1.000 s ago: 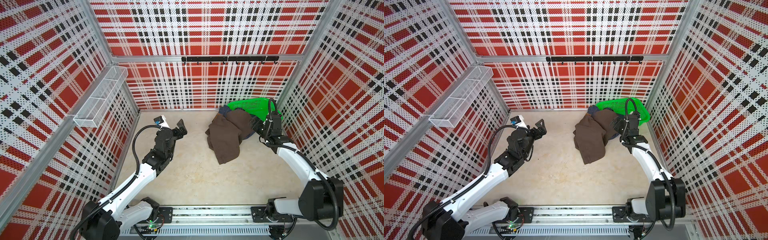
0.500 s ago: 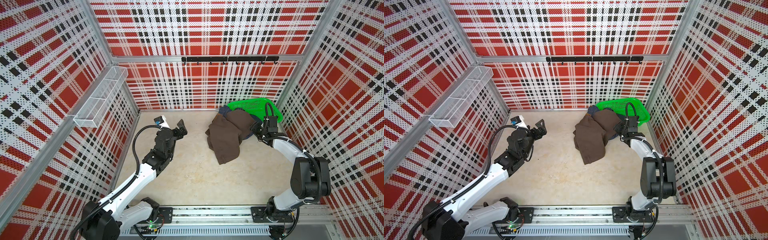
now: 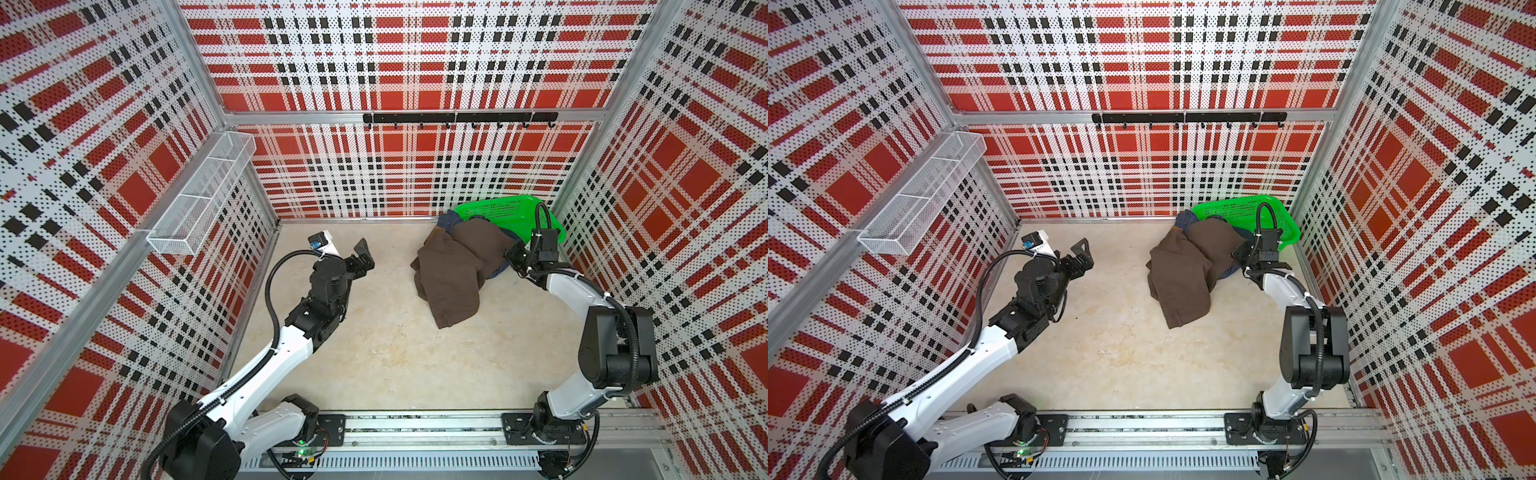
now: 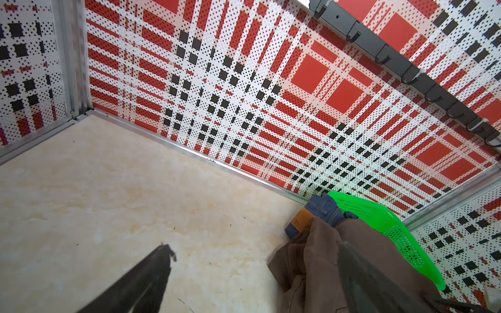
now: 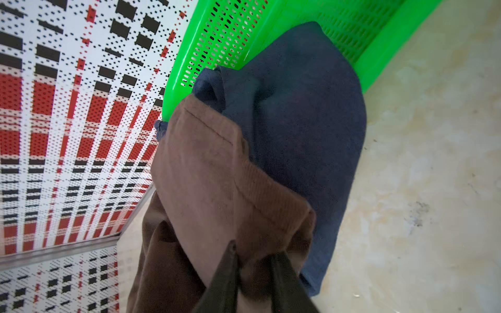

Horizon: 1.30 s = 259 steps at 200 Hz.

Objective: Fold and stack the trousers
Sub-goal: Move the trousers to the center of the table.

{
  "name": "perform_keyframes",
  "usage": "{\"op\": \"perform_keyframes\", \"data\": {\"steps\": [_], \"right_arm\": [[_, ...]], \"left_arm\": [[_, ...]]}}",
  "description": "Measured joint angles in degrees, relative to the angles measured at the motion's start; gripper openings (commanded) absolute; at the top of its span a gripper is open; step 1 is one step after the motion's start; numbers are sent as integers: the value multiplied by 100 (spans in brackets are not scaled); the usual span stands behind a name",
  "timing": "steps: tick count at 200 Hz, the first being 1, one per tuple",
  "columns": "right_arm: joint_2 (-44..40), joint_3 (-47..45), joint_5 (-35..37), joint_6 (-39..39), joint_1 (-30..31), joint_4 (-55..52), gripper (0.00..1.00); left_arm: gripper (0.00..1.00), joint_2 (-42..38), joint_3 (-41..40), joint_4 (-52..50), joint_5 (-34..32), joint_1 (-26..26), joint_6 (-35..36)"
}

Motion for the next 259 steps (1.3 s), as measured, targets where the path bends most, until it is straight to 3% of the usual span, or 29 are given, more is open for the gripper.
{"op": "perform_keyframes", "data": {"steps": [23, 53, 132, 140, 147, 152, 168, 178, 210, 259], "right_arm": [[-2, 74, -107, 7, 15, -22, 2], [-87, 374, -133, -177, 341, -304, 0], [-94, 1386, -457, -1056, 3526, -938, 0], [-90, 1375, -544, -1095, 3674, -977, 4], [-96, 1342, -588, -1119, 3729, -988, 20], [-111, 1309, -595, -1137, 3740, -990, 33], [-186, 1167, -466, -1196, 3672, -1064, 60], [-275, 1016, -380, -1213, 3545, -1080, 70], [-625, 326, 17, -1075, 2712, -979, 78], [-673, -564, 197, -636, 1226, -463, 75]], "left_arm": [[98, 0, 0, 0, 2, 11, 0], [98, -2, 0, 0, 2, 11, 0], [98, -120, 0, -81, 4, 76, 33], [98, -181, 0, -111, -2, 83, 46], [98, -238, 0, -138, -7, 85, 61], [98, -280, 0, -157, -9, 90, 68], [98, -417, 0, -192, -17, 120, 90], [98, -481, 0, -195, -26, 149, 96], [98, -533, 0, -212, -20, 188, 109], [98, -442, 0, -219, 17, 192, 109]]}}
